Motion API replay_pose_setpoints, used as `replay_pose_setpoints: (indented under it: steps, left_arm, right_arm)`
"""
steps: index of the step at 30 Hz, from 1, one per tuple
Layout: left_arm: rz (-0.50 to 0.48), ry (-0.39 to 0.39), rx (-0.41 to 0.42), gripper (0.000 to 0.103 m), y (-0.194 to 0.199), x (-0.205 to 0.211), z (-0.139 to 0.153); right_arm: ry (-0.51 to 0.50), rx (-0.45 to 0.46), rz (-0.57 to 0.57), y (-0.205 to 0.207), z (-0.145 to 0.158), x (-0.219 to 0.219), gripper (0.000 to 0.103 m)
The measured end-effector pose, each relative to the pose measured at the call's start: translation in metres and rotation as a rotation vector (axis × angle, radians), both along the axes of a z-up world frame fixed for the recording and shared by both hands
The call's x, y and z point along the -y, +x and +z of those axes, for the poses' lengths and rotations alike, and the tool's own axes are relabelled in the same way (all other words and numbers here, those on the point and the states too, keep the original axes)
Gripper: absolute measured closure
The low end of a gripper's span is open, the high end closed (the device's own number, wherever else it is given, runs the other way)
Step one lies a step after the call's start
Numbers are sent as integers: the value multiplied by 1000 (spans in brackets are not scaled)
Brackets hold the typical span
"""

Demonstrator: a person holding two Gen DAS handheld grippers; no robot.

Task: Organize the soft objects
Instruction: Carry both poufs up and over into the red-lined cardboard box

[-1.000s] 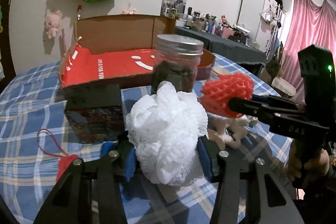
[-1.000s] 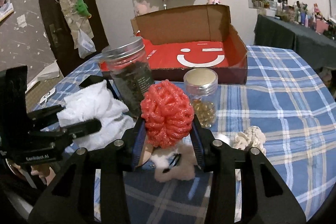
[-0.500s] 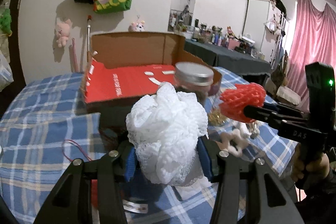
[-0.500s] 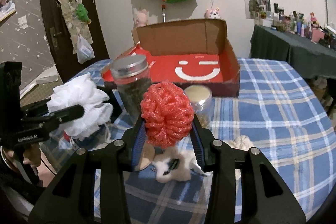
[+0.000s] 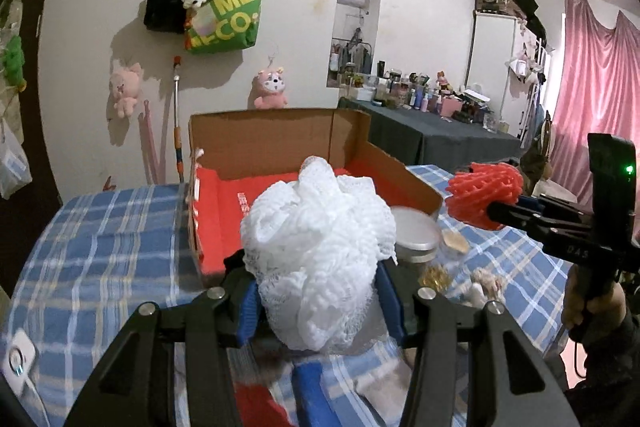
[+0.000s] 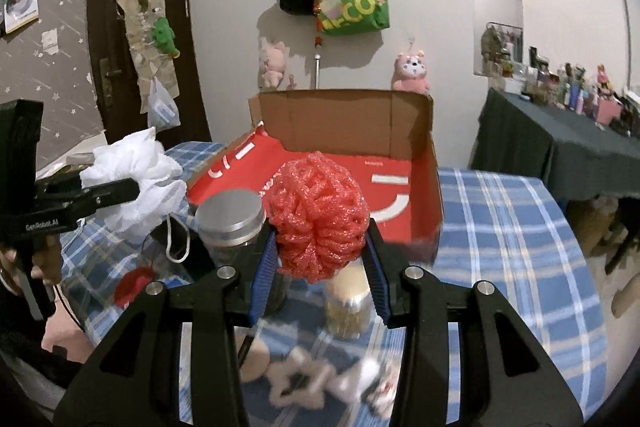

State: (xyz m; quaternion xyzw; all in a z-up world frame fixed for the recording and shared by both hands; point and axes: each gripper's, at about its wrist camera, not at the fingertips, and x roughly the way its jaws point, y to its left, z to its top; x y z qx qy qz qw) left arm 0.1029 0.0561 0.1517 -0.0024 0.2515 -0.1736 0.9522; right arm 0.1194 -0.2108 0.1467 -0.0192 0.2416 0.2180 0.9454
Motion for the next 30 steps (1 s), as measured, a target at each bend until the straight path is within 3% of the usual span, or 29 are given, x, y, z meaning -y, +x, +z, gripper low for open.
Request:
replay_pose_setpoints:
  steps: [8,14,19,30]
  left_arm:
    - [-51,74,-1,50,51,7,20]
    - [-85,102,-52,50,106,16,23]
    - [-107,114,-132,49,160,24,12]
    - [-26,187,-298,49,268,41,-37]
  right_arm:
    - [-88,-16,74,54,17,-15,64]
    - [-137,-77,130,113,20,-33,64]
    - [-173,-148,132,172,9,-48,64]
    - [-204,-358,69,286,-39,-70,64]
